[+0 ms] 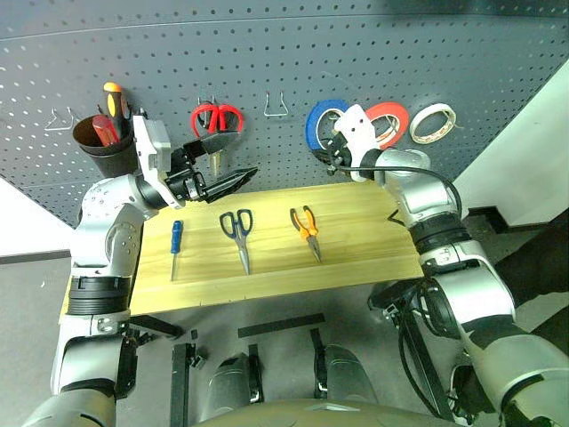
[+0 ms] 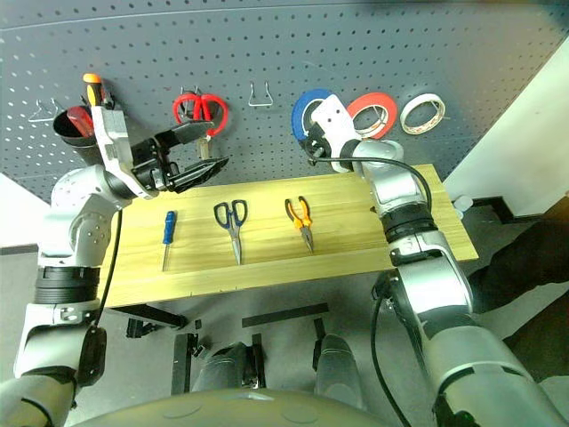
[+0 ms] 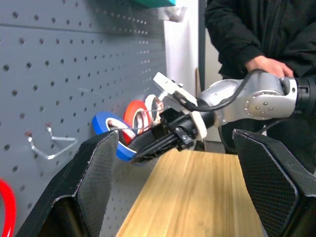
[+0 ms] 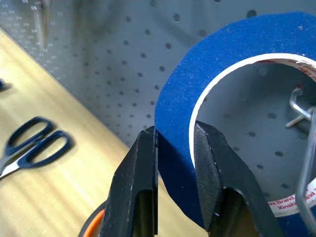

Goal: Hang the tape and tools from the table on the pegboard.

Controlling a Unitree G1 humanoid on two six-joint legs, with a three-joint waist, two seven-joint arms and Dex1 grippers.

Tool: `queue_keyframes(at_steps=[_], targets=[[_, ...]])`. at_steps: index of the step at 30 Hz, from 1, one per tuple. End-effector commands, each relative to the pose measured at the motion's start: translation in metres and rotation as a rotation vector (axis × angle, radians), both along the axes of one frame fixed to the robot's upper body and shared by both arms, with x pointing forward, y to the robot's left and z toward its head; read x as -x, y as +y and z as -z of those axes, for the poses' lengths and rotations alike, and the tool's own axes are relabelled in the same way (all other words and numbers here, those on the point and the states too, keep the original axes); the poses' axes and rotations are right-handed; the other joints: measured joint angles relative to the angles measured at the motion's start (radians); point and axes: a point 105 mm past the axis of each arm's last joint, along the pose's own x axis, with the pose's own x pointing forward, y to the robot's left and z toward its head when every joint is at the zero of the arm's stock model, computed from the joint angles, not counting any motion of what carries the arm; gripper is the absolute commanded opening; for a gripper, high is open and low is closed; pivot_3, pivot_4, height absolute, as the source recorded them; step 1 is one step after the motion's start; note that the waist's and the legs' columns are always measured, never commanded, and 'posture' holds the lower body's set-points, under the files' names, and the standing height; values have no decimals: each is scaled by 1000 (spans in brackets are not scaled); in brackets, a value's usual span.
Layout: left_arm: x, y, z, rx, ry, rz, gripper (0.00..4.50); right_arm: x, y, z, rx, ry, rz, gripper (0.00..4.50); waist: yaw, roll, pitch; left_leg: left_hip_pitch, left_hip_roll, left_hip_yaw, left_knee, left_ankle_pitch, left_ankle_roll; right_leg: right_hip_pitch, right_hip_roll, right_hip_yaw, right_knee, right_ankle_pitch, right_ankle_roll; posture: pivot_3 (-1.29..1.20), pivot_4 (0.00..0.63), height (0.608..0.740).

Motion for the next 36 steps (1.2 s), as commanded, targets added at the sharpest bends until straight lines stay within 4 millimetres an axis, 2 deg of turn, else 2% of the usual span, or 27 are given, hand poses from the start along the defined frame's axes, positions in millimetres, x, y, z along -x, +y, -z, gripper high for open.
queue_keyframes(at_steps=[1,3,7,9,12,15,18,20,23,30,36], targets=[[5,4,-6,-16,-42,-21,3898,0,-2,-26,-27,-76,-11,2317,1,0,0,0,0,0,0,0,0,0,0,0,0,0,0,-28,89,732],[6,5,-3,-22,-33,-24,3898,4,-7,-26,-14,-66,-19,2964,1,0,0,0,0,0,0,0,0,0,0,0,0,0,0,-26,90,732],[9,8,4,-35,0,-32,3898,28,-23,-26,29,-33,-84,4284,6,0,0,0,0,-1,0,0,0,1,0,0,0,0,0,-25,93,732],[10,11,11,-54,26,-41,3898,47,-32,-29,33,-7,-124,4284,10,0,-1,0,0,-1,0,0,0,1,0,0,0,0,0,-25,94,732],[12,12,15,-60,44,-46,3898,65,-38,-28,31,41,-146,4284,11,1,-1,0,0,0,0,0,0,1,0,0,0,0,0,-29,98,732],[12,16,30,-94,115,-70,3898,88,-40,-22,-19,159,-182,4284,9,1,-1,5,0,2,0,0,0,2,0,3,3,0,0,-34,103,732],[13,25,47,-135,181,-110,3898,106,-32,-8,-86,282,-211,4284,9,1,-1,11,1,2,-1,0,0,7,0,3,3,0,0,-42,112,732],[12,31,57,-151,220,-143,3898,111,-27,10,-107,402,-186,4401,11,1,-1,11,1,2,-1,0,0,8,0,3,2,0,0,-43,123,732],[10,36,72,-209,246,-194,3898,99,-28,34,-133,503,-54,4401,18,1,-1,11,1,2,1,0,0,9,0,3,2,0,0,-36,145,732],[5,42,104,-335,366,-258,3898,68,-27,55,-135,572,105,4401,31,3,5,11,0,1,1,0,0,9,0,3,2,0,0,-19,224,732],[-4,38,103,-355,378,-257,3898,46,-24,66,-81,585,160,4401,31,5,32,12,1,-1,0,0,0,9,0,4,2,0,-1,-11,285,732]])
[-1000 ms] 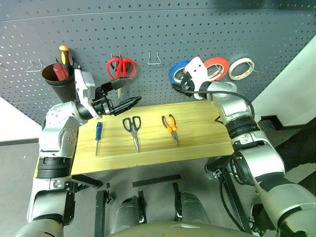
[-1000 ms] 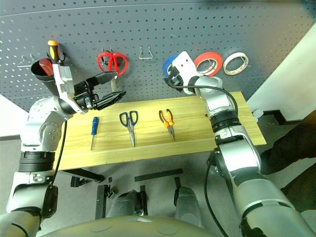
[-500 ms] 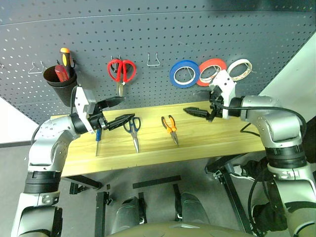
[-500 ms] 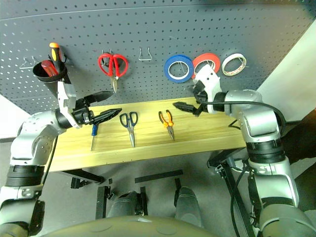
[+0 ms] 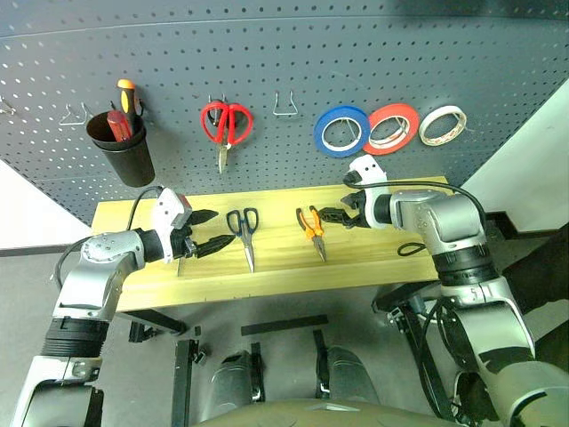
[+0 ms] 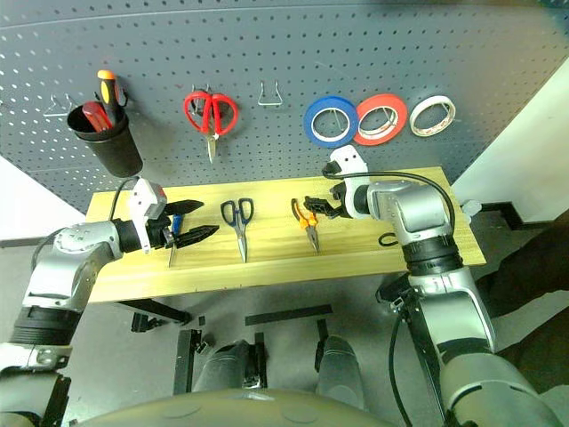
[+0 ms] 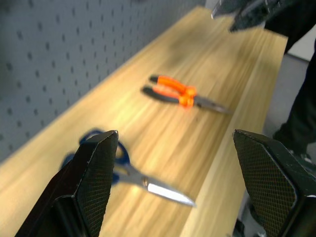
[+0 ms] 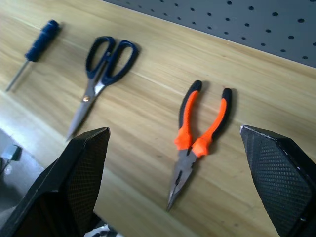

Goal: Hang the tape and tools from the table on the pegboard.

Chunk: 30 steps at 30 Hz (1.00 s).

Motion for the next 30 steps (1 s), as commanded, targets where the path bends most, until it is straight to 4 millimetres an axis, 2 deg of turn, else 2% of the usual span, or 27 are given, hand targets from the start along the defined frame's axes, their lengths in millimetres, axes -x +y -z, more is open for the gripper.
queue_keyframes(at_steps=[1,8,16,24,30], targets=[[-7,-4,-13,-18,-44,13,3898,-14,3,0,33,-7,21,4401,-1,0,13,0,0,0,0,0,0,0,0,0,0,0,0,-5,313,732],[-18,-18,-13,-56,-55,32,3898,-32,14,11,56,32,42,4401,0,0,82,-3,0,2,-1,0,0,-9,-1,3,7,0,0,23,382,732],[-10,-26,-6,-30,-31,43,3898,-43,24,10,49,32,50,4401,1,1,150,-5,0,5,-1,0,0,-15,-1,3,9,0,0,45,437,732],[1,-21,3,-43,-20,25,3898,-42,38,15,66,45,-2,4401,6,2,174,-6,1,6,-2,0,0,-16,-2,3,10,0,0,84,445,732],[5,-18,5,-46,-21,10,3898,-42,43,25,177,16,-41,4401,17,2,177,-6,1,7,-2,0,0,-17,-1,3,10,0,0,100,440,732]])
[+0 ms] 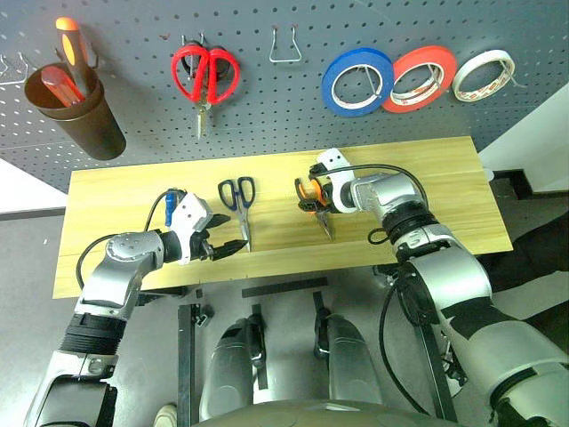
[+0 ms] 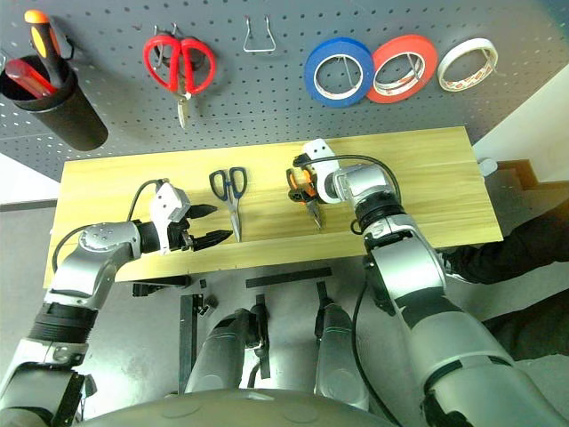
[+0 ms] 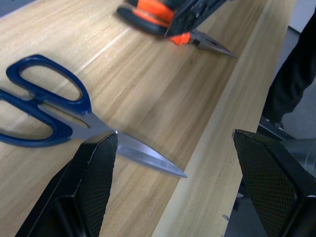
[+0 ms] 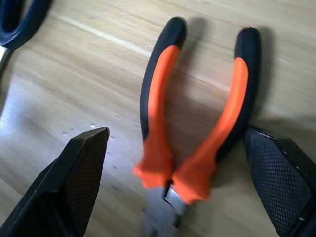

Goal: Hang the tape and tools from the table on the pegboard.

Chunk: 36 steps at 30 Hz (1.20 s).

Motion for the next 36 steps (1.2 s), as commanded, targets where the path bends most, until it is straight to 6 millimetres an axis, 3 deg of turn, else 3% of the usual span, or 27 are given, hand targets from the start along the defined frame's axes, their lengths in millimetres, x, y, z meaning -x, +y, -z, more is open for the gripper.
queue_keyframes(at_steps=[1,12,15,18,27,33,36], targets=[[3,4,-6,3,-24,-11,3898,1,1,7,80,-7,-24,4401,10,0,0,0,0,0,0,0,0,0,0,0,0,0,0,102,438,732],[8,10,-3,7,-25,-24,3898,5,7,14,255,-28,-138,4401,16,0,0,0,0,1,0,0,0,0,0,0,0,0,0,120,413,732],[9,11,-1,9,-23,-24,3898,6,8,14,261,-22,-147,3852,17,0,0,0,0,1,-1,0,0,0,0,0,0,0,0,120,409,732],[8,11,-1,13,-24,-28,3898,6,7,13,281,-24,-159,2928,17,0,0,0,0,1,-1,0,0,0,0,0,0,0,0,120,404,732],[4,13,-5,12,-44,-28,3898,10,1,20,347,-22,-208,2896,18,-1,-1,0,0,1,-1,0,-1,0,0,0,0,0,0,112,359,732],[0,17,-13,30,-72,-26,3898,11,-5,1,310,-51,-208,2896,20,-1,-2,-1,0,2,-1,0,-1,0,0,-1,-1,0,0,95,299,732],[-5,21,-12,21,-77,-39,3898,14,-18,12,334,-33,-190,2896,20,-3,-7,-6,0,3,-1,0,-1,-4,0,-1,-2,0,0,82,275,732]])
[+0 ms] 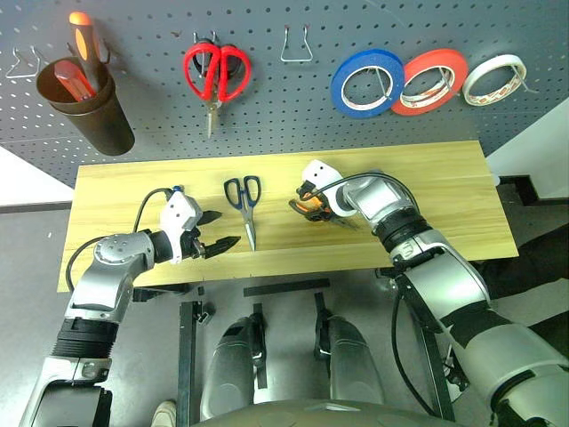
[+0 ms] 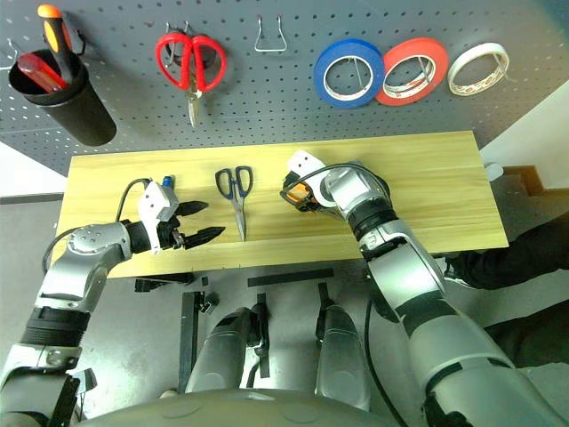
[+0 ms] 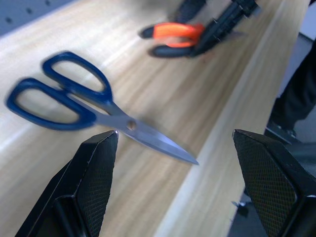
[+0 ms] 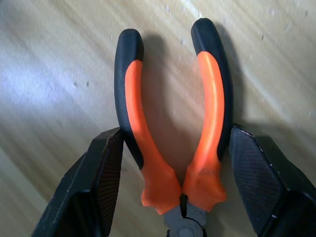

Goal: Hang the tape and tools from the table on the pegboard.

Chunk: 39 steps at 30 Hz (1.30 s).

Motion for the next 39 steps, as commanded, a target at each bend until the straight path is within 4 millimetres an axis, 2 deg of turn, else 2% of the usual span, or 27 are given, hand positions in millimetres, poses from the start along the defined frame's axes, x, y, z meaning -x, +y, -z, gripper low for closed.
queue_keyframes(at_steps=[1,5,7,10,21,28,31,36,37,39], targets=[[-3,7,-5,-4,-38,-9,3898,3,-13,8,22,0,20,2896,0,-2,-5,-2,0,0,0,0,0,-2,0,-1,0,0,0,80,268,732],[-5,6,-6,-4,-45,-4,3898,2,-12,11,27,-30,-6,2896,-2,-5,-14,-8,0,0,0,0,0,-6,0,-2,0,0,0,75,260,732],[-6,6,-6,-3,-47,-4,3898,2,-12,13,32,-29,-7,3624,-2,-6,-15,-8,0,0,0,0,0,-6,0,-2,0,0,0,74,259,732],[-7,7,-7,-4,-50,-5,3898,1,-12,15,35,-25,-6,4468,-3,-7,-17,-8,0,0,1,0,0,-6,0,-2,0,0,0,77,259,732],[-5,14,-9,-16,-58,-23,3898,2,-24,24,53,13,38,4468,-1,-11,-30,-8,0,-1,1,0,-1,-6,0,-2,0,0,0,85,262,732],[-3,15,-7,-22,-57,-25,3898,8,-25,30,66,40,16,4468,-2,-11,-34,-8,0,-1,1,0,-1,-6,0,-2,0,0,0,85,263,732],[-4,13,-8,-17,-62,-31,3898,8,-21,29,54,45,18,3847,-2,-11,-35,-7,0,-1,1,0,-1,-6,0,-2,0,0,0,89,260,732],[-5,11,-8,-12,-67,-36,3898,9,-16,29,52,42,9,2280,-2,-12,-36,-7,0,-1,1,0,-1,-6,0,-2,0,0,0,89,256,732],[-5,11,-8,-11,-67,-35,3898,9,-15,29,54,41,3,2093,-2,-12,-37,-7,0,-1,1,0,-1,-6,0,-2,0,0,0,89,256,732],[-5,11,-10,-8,-72,-38,3898,9,-13,29,58,41,-5,2093,-4,-12,-37,-7,0,-1,1,0,-1,-6,0,-2,1,0,0,91,252,732]])
